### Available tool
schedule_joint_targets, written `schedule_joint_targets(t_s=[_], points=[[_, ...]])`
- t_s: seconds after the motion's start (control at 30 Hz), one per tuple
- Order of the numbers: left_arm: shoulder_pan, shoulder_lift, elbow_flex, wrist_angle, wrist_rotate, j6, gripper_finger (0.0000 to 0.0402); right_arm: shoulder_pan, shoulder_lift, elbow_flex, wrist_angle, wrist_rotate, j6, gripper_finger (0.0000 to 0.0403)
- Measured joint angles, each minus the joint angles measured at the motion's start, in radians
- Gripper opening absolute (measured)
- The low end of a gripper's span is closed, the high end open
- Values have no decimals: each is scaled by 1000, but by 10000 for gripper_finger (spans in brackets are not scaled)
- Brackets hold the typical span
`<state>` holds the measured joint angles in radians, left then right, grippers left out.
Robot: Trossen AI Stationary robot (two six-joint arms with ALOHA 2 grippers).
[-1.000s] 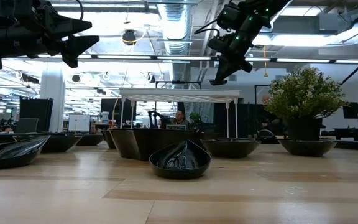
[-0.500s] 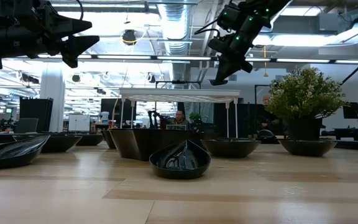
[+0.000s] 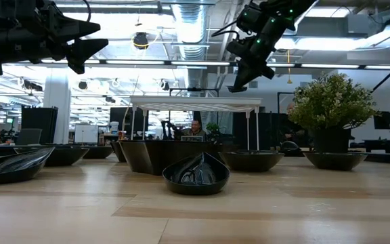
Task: Pick & Place Mini shaped plates
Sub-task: Stack the drop-shaped plate on top of the other drop-shaped plate on the shelf, then stack the drop-shaped plate on top of the other drop-shaped plates on the shelf
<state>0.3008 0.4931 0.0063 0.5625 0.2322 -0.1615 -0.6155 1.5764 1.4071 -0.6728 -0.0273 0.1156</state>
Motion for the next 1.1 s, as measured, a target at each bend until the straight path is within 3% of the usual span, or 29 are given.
schedule_joint_targets(t_s=[0.53, 0.9, 1.1], points=[[0, 0, 0, 1, 0, 0, 214, 11, 23, -1, 21, 1, -14, 46], [0, 0, 0, 5, 0, 0, 214, 6, 6, -1, 42, 4, -22, 50], [0, 0, 0, 5, 0, 0, 214, 61, 6, -1, 19, -2, -47, 50]])
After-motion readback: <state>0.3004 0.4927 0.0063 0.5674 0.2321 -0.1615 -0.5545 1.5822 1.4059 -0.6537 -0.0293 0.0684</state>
